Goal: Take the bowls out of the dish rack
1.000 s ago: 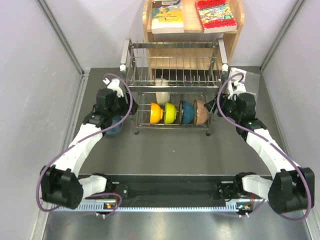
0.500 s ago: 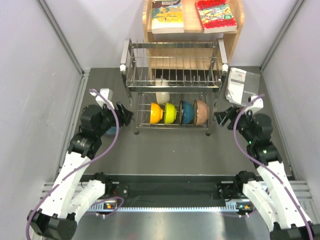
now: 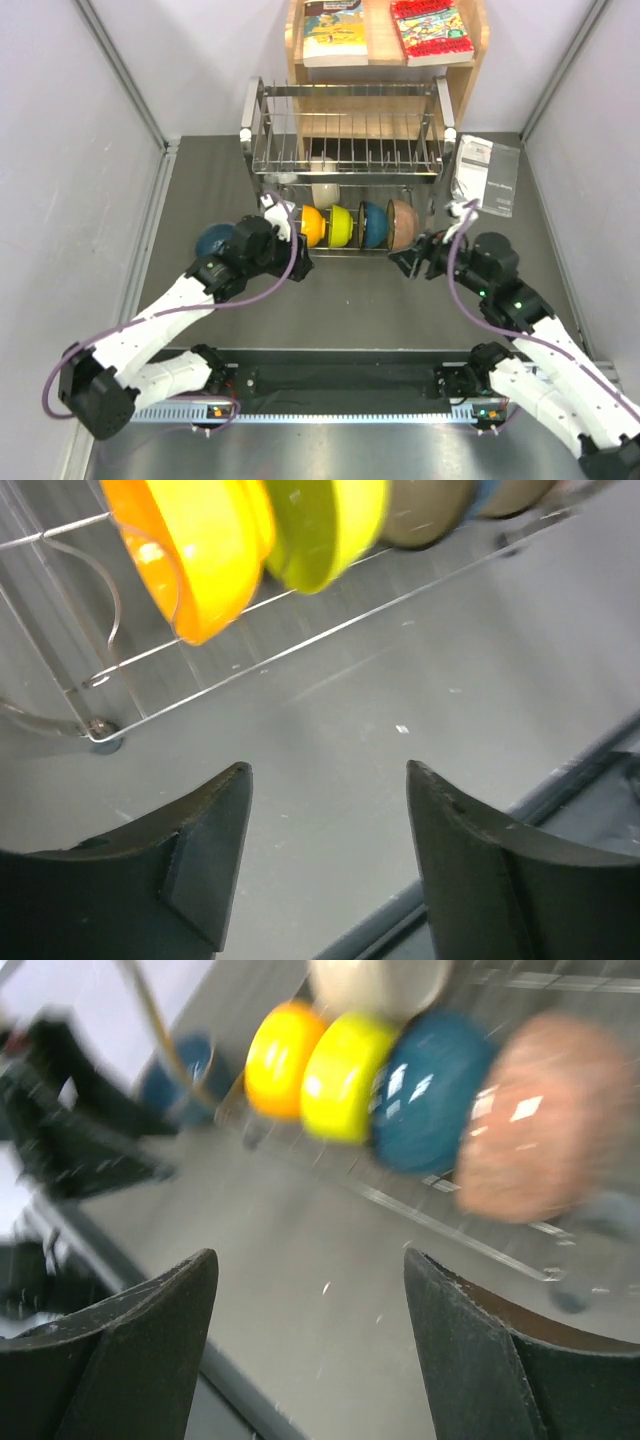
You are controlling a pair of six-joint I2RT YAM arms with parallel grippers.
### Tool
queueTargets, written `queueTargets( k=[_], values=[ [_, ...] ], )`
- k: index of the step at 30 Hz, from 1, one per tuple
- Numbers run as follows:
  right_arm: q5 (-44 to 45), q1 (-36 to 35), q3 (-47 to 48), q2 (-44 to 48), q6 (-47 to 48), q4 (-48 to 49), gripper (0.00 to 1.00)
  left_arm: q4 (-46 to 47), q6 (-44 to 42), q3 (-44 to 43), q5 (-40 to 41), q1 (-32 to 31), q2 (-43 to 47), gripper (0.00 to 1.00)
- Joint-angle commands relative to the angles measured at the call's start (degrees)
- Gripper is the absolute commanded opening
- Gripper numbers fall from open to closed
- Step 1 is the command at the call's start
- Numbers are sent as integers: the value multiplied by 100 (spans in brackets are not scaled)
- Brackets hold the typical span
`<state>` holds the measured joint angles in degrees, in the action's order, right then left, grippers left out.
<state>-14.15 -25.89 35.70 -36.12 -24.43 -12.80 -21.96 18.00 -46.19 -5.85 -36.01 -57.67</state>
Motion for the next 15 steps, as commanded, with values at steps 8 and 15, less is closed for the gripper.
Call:
queueTargets(
  k=[8, 15],
  values=[
    [1327, -1427, 376, -747, 623, 392, 76, 947, -253, -276, 1447, -99, -692, 76],
    [2118, -2253, 543, -1074, 817, 137, 75, 1597, -200, -338, 1314, -178, -1352, 75]
  ],
)
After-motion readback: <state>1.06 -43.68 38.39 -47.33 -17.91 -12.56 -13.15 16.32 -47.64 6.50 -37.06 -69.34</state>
